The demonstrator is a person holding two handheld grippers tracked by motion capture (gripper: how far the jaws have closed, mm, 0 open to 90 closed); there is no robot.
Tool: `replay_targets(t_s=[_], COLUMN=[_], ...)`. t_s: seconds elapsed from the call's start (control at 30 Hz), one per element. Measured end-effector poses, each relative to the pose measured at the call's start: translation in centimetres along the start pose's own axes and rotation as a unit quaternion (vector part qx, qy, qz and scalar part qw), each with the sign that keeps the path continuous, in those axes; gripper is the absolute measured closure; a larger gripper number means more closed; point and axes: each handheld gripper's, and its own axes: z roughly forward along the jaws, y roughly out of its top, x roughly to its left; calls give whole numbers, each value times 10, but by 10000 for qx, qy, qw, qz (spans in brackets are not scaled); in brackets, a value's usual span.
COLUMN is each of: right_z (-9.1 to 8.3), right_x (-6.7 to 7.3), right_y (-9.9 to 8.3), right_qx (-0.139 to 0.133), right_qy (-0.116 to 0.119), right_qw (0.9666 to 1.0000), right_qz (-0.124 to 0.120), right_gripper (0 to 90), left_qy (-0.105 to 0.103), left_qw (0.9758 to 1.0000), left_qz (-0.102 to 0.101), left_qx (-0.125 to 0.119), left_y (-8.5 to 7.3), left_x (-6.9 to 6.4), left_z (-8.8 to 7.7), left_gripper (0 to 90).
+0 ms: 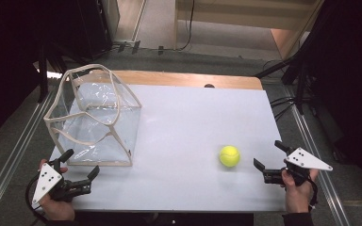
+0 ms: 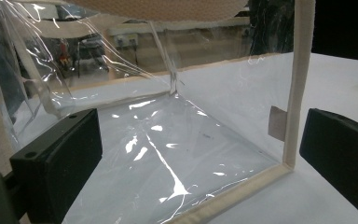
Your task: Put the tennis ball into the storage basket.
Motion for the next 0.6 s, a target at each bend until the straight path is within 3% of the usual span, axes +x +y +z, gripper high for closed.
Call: replay_targets(t_s=[0.07,0.27,0.37,0.4,0.6], right_z=[3,6,9,11,16], right_x=[1,1,2,2,3], right_y=[6,15,19,22,28], right_qx=[186,418,635,788,1071], right_qy=[98,281,437,570,724], right_qw=[9997,9985,9966,9947,9904], right_qz=[-126,-219,-282,-346,-480], right_gripper=[0,0,0,0,0], left_qy=[0,0,-10,-7,-30], left_qw=[10000,10000,10000,10000,10000], left_qz=[-6,-5,7,7,45], left_qx=[1,-2,-2,-6,-42], left_y=[0,0,0,0,0], left_x=[0,0,0,0,-1], left_z=[0,0,0,0,0], left_gripper=[0,0,0,0,0])
